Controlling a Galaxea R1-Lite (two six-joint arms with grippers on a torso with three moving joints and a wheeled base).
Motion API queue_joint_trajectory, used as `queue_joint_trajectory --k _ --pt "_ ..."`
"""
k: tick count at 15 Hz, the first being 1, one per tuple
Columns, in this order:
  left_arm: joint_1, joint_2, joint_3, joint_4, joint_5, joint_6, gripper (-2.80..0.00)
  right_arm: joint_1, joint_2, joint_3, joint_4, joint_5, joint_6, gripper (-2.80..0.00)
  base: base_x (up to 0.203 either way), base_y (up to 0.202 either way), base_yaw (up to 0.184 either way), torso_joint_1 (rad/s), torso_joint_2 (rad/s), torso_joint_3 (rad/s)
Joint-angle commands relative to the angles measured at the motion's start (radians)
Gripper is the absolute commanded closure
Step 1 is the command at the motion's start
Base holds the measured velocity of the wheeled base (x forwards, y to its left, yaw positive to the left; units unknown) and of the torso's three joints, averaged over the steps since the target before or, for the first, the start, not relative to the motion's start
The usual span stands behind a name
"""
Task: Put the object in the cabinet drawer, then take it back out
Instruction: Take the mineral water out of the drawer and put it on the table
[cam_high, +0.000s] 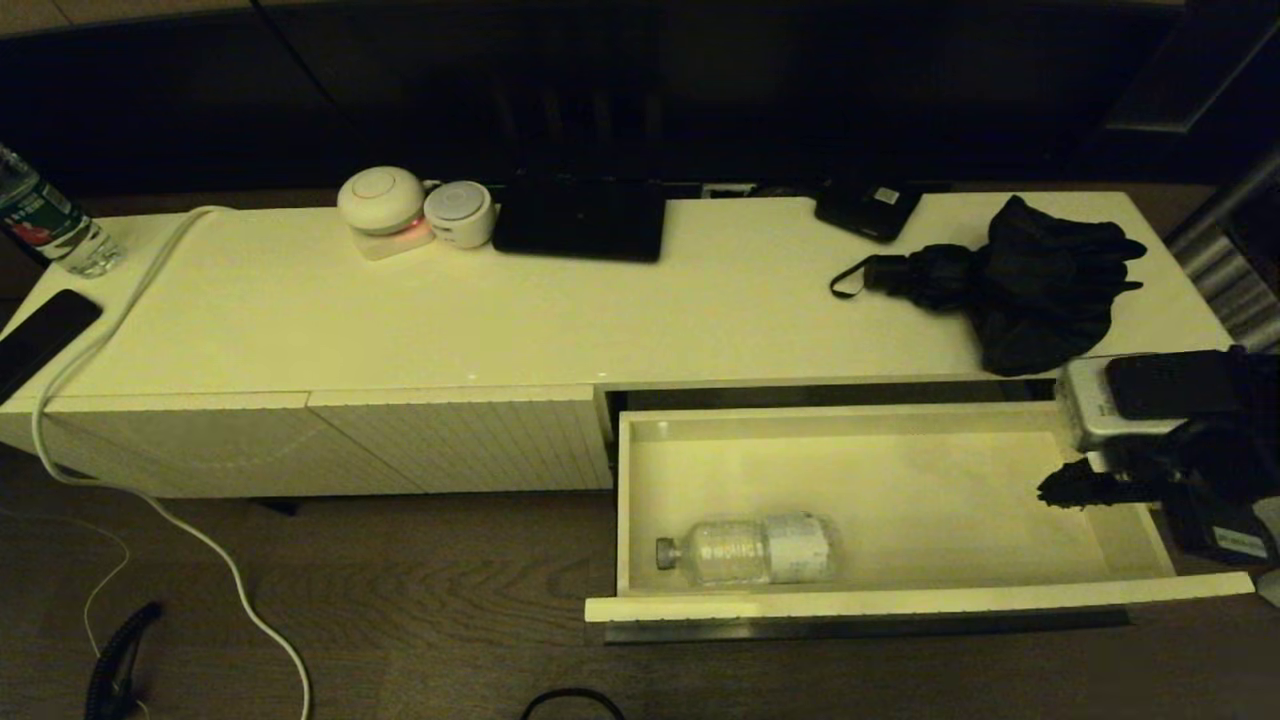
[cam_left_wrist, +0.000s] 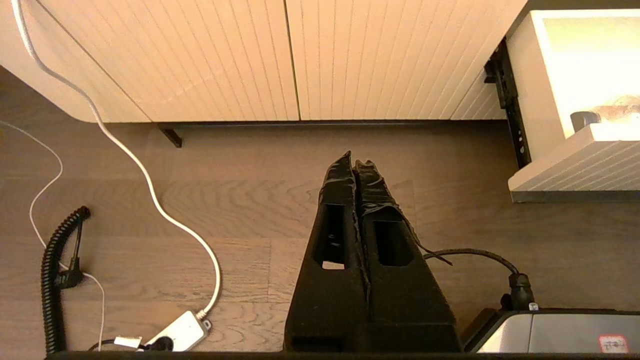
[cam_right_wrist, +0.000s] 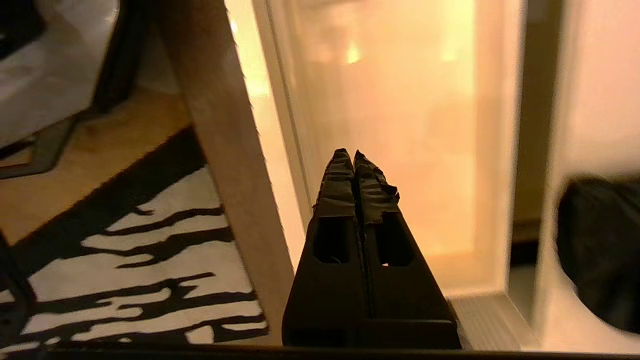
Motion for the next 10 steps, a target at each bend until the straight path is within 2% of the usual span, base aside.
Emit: queue_joint_trajectory --k 1,3,7,10 --pt "0.000 0.000 0.001 -0.001 0.000 0.000 0.00 0.036 0.085 -0.004 0.004 -0.013 0.002 0.00 0.000 0.000 0.000 0.000 0.00 0.000" --pt "0.000 -0.002 0.001 0.000 0.000 0.000 0.00 0.049 0.119 -0.003 0.004 -0.019 0.006 0.00 0.000 0.000 0.000 0.000 0.00 0.000" --pt "0.000 0.000 0.002 0.000 0.000 0.000 0.00 0.080 0.194 -0.048 0.002 -0.017 0.099 0.00 0.000 0.000 0.000 0.000 0.00 0.000" --pt "0.000 -0.001 0.000 0.000 0.000 0.000 0.00 0.086 0.220 -0.092 0.003 -0.019 0.102 0.00 0.000 0.000 0.000 0.000 0.00 0.000"
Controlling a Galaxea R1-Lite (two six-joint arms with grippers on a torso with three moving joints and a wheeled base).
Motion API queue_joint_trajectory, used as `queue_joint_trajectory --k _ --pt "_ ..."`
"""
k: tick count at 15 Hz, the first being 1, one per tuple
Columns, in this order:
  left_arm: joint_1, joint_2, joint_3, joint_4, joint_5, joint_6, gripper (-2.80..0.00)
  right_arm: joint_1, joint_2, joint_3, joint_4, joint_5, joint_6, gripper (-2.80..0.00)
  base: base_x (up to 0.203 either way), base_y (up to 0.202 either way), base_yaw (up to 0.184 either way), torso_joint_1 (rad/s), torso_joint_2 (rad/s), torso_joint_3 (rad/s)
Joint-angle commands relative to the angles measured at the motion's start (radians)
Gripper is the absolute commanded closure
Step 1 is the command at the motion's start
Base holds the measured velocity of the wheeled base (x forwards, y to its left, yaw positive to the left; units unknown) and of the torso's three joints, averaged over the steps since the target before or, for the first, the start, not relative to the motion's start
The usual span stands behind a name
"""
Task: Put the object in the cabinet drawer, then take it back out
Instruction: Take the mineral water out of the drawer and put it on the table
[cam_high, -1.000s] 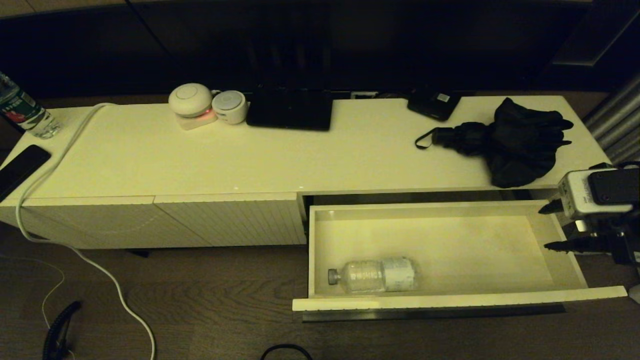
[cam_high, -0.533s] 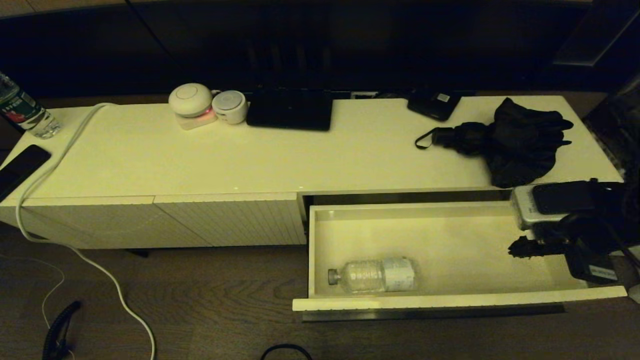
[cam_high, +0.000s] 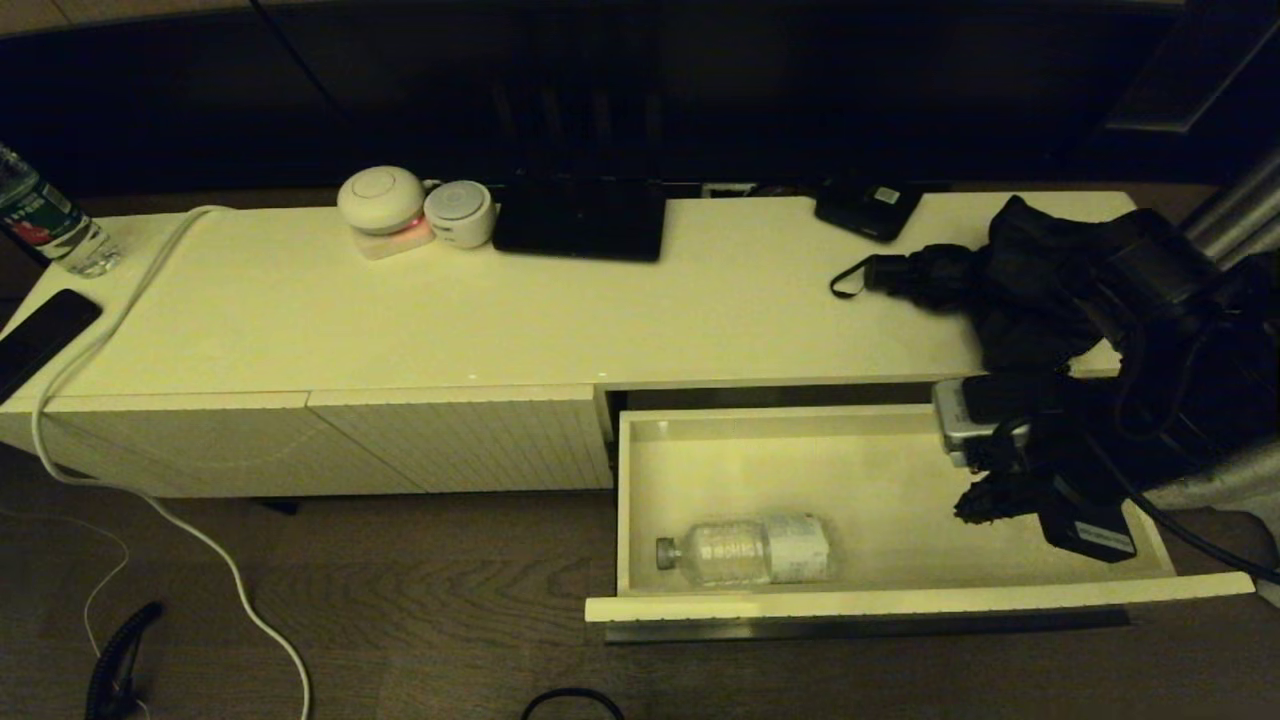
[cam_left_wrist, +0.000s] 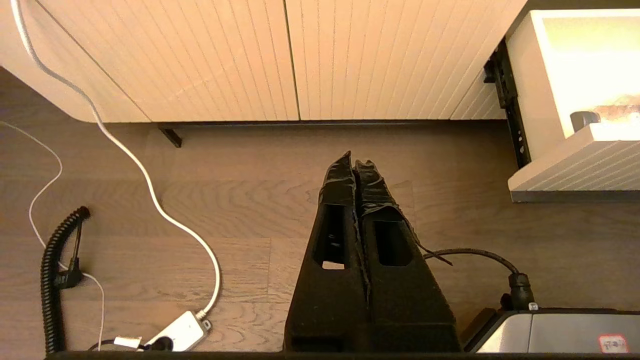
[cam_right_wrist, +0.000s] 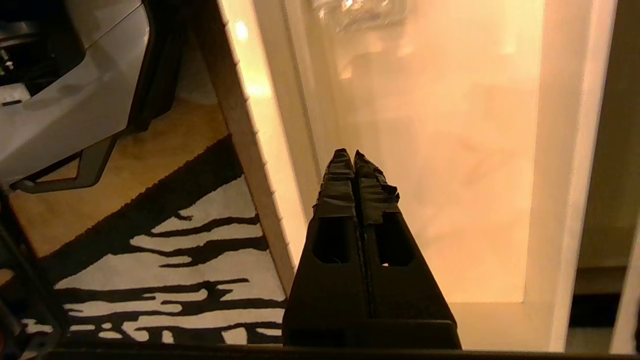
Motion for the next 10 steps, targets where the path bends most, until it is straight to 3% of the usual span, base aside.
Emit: queue_joint_trajectory --k 1,3,10 --pt "0.000 -0.001 0.000 -0.001 0.001 0.000 0.00 0.010 0.047 -0.045 0.007 0.002 0.009 0.00 0.000 0.000 0.000 0.000 0.00 0.000" --pt "0.000 -0.002 0.000 -0.001 0.001 0.000 0.00 0.034 0.078 -0.087 0.009 0.002 0.054 0.00 0.000 0.000 0.000 0.000 0.00 0.000" --pt "0.000 -0.001 0.000 -0.001 0.001 0.000 0.00 0.117 0.198 -0.188 0.029 -0.003 0.068 0.00 0.000 0.000 0.000 0.000 0.00 0.000"
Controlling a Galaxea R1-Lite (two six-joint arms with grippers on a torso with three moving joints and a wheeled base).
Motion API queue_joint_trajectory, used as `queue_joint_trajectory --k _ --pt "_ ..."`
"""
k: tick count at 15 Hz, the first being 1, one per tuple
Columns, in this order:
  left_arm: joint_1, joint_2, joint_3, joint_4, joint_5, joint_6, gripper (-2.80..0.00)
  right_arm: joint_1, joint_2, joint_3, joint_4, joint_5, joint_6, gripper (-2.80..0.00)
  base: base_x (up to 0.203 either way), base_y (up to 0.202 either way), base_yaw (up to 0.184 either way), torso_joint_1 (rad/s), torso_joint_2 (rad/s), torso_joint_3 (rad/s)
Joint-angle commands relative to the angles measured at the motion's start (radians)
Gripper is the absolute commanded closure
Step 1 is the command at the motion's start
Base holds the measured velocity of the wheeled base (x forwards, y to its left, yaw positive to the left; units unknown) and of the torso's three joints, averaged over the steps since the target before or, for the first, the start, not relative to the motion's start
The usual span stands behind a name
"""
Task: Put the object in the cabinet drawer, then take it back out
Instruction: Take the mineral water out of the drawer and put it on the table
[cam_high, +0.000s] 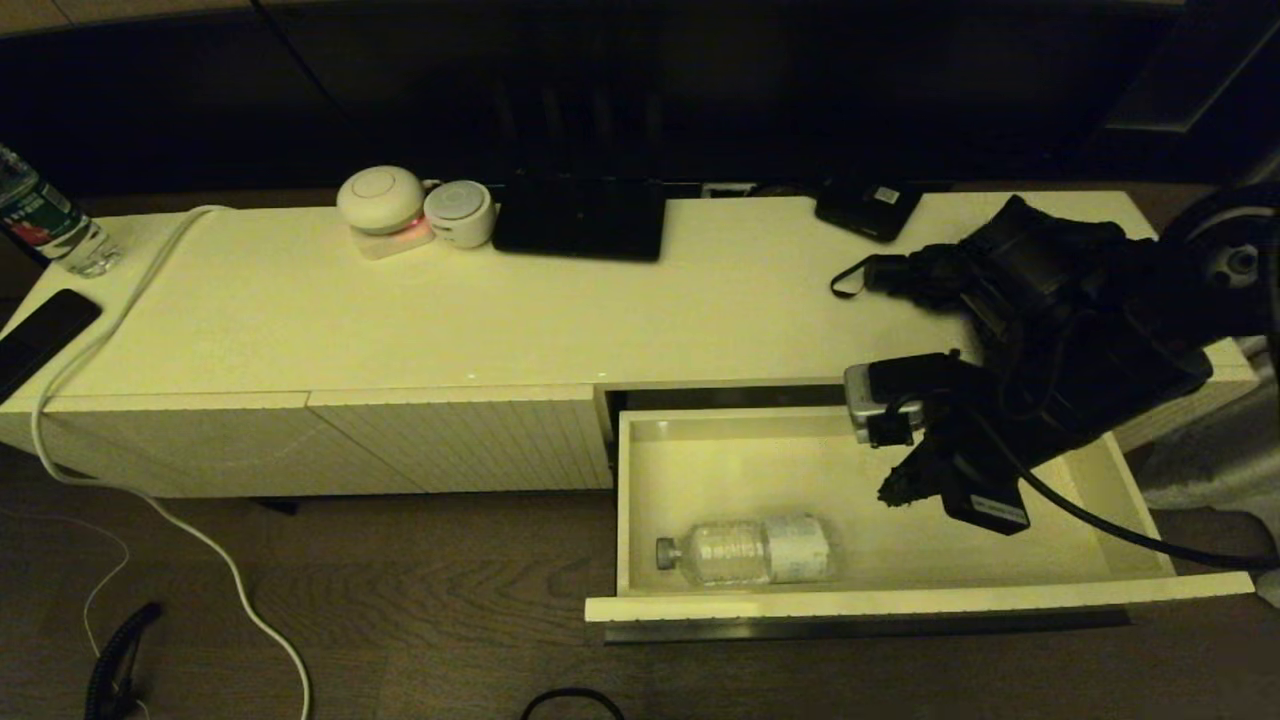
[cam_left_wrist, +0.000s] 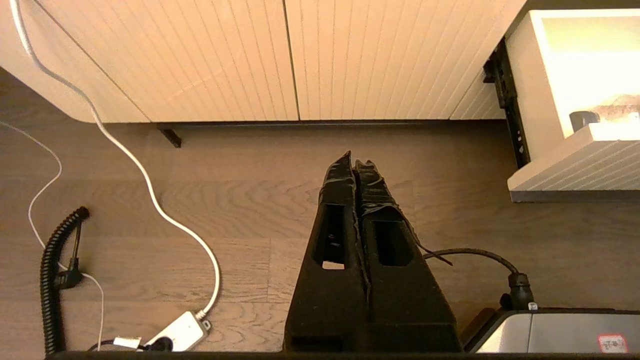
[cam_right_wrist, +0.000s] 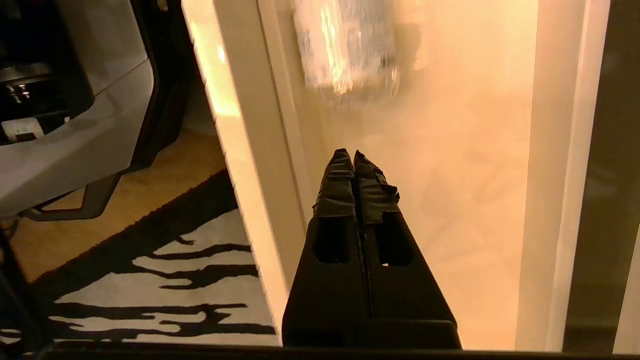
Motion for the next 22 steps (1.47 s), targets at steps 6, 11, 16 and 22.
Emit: queue_joint_trajectory --k 6,11,16,22 --pt "0.000 0.000 0.001 0.000 0.000 0.000 0.00 0.041 0.180 -0.089 -0.009 -0.051 -0.002 0.00 0.000 0.000 0.000 0.000 0.00 0.000" --pt "0.000 -0.001 0.002 -0.002 0.000 0.000 0.00 0.064 0.291 -0.221 -0.008 -0.063 0.083 0.00 0.000 0.000 0.000 0.000 0.00 0.000" --pt "0.000 0.000 0.002 0.000 0.000 0.000 0.00 0.085 0.366 -0.319 -0.008 -0.065 0.164 0.00 0.000 0.000 0.000 0.000 0.00 0.000" --pt "0.000 0.000 0.000 0.000 0.000 0.000 0.00 0.075 0.405 -0.352 -0.052 -0.100 0.220 0.00 0.000 0.000 0.000 0.000 0.00 0.000"
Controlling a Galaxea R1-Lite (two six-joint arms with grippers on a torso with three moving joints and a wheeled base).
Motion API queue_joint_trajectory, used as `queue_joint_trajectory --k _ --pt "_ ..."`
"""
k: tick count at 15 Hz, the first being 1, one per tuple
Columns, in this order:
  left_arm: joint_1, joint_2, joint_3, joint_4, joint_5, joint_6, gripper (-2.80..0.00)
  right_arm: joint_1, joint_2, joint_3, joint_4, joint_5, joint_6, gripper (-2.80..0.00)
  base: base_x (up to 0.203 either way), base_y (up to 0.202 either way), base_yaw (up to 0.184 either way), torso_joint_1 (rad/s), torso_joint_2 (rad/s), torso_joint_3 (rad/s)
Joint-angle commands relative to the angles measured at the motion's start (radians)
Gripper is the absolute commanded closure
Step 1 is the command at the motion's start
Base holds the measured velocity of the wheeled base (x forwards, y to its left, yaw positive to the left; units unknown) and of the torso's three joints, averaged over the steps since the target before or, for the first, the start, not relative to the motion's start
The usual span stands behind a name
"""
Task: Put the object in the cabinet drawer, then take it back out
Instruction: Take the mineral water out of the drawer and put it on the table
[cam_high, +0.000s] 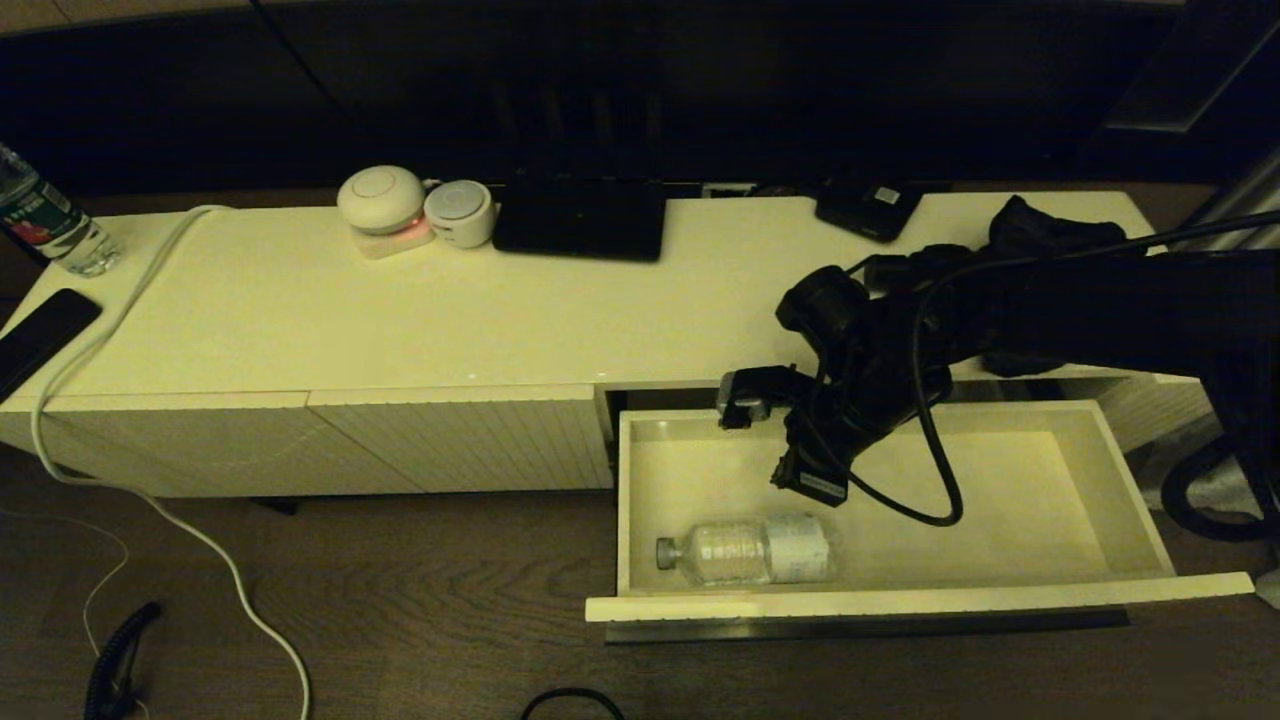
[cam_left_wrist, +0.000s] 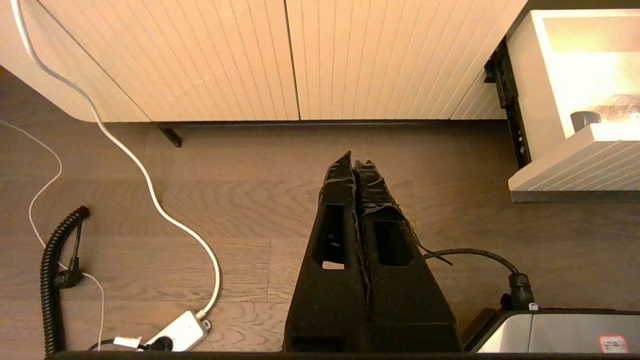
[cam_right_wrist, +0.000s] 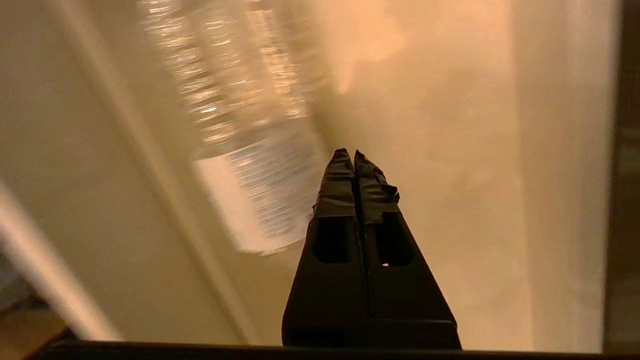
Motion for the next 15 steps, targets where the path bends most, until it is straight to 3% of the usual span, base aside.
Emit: queue_joint_trajectory --k 1,11,15 --pt "0.000 -0.002 0.001 0.000 0.000 0.000 0.00 -0.005 0.024 -0.003 -0.030 -0.027 0.034 0.00 0.000 0.000 0.000 0.000 0.00 0.000" --pt "0.000 -0.002 0.002 0.000 0.000 0.000 0.00 -0.006 0.046 -0.002 -0.106 -0.041 0.128 0.00 0.000 0.000 0.000 0.000 0.00 0.000" --pt "0.000 0.000 0.001 0.000 0.000 0.000 0.00 -0.005 0.036 -0.007 -0.118 -0.042 0.014 0.00 0.000 0.000 0.000 0.000 0.00 0.000"
